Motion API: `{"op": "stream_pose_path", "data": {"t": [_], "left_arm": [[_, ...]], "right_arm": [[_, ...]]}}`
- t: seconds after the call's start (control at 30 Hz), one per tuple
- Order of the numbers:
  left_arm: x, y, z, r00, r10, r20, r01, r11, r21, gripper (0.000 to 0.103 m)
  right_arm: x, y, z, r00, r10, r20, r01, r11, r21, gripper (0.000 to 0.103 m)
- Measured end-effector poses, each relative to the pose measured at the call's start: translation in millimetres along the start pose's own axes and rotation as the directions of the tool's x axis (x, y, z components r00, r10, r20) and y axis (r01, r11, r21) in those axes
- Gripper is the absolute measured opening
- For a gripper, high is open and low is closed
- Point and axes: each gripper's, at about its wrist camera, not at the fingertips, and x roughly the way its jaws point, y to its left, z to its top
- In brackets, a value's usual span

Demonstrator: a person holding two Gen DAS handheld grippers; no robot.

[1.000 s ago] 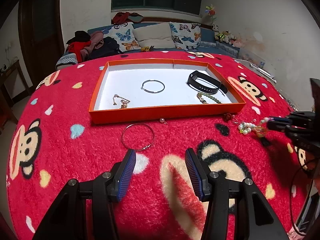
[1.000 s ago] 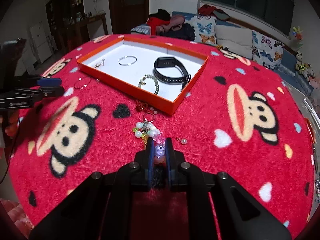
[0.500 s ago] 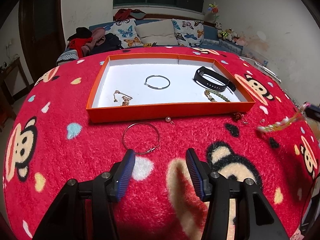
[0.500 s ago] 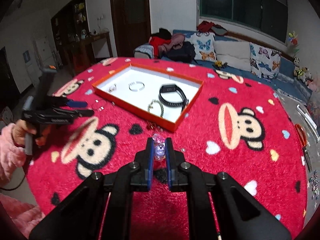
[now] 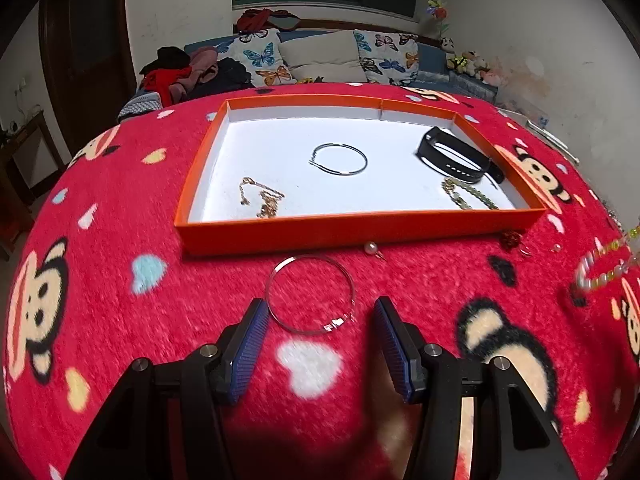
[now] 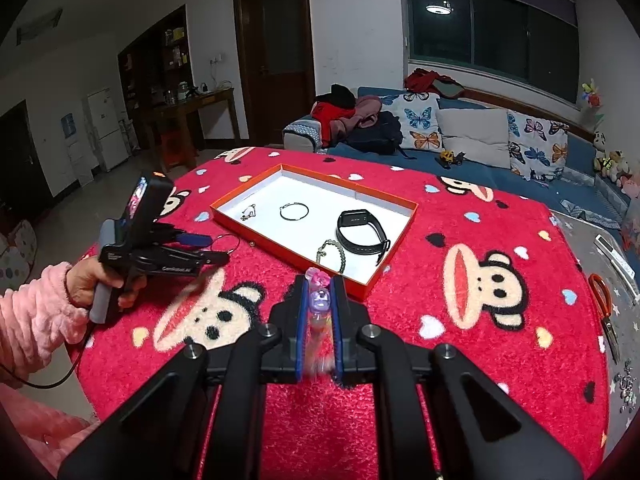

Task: Organize jewelry
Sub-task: 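Grasp the second silver hoop earring with the left tool while the right tool holds the bracelet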

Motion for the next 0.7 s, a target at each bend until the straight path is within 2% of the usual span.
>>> {"op": "stream_pose_path", "data": {"t": [0.4, 0.5, 0.7], "left_arm": [[16.1, -4.0, 13.8, 0.999, 0.034, 0.000, -0.034, 0.999, 0.028, 0.058], [15.8, -6.9, 12.9, 0.999, 0.041, 0.006, -0.042, 0.998, 0.043, 0.053], [5.8, -6.6, 12.0, 0.999, 0.032, 0.021, -0.033, 0.999, 0.033, 0.052]], "right_arm": [[8.0, 1.5, 5.4, 1.000, 0.029, 0.010, -0.029, 1.000, 0.011, 0.012], [6.8, 3.6, 7.3, 0.999, 0.033, 0.016, -0.033, 0.999, 0.007, 0.012], [5.5, 1.2, 15.6, 0.999, 0.041, 0.035, -0.042, 0.999, 0.019, 0.012]]}}
